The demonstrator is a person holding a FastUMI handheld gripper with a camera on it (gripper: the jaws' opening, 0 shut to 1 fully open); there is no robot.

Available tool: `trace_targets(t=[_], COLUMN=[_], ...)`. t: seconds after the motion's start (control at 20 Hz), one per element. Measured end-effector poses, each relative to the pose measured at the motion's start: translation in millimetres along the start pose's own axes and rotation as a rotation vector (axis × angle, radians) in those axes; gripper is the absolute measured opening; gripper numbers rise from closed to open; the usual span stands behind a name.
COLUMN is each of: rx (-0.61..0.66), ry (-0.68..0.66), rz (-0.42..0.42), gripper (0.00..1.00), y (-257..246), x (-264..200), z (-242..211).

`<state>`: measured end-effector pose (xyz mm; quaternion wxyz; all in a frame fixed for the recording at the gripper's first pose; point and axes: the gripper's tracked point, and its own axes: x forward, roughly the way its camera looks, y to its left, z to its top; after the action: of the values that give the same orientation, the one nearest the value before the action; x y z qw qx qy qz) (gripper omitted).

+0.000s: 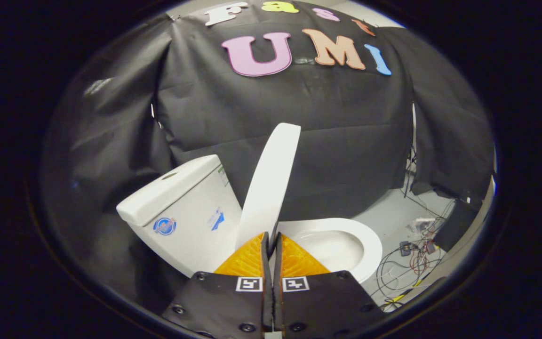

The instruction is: Open the toilet lid.

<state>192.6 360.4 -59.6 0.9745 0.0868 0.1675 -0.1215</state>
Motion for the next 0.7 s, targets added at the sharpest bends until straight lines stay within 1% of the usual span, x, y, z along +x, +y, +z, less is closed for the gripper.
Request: trace_targets(t=[0.25, 0.5, 0.7], rx=[-0.046, -0.110, -0.117], ry=[-0.020, -0.044, -0.075], rz=[-0.010, 0.003, 0.013], gripper=[0.01, 0.01, 0.01], y=[18.9, 42.2, 60.9], x=[0.5, 3.4, 5.9], z=[7.0, 11.8, 15.4])
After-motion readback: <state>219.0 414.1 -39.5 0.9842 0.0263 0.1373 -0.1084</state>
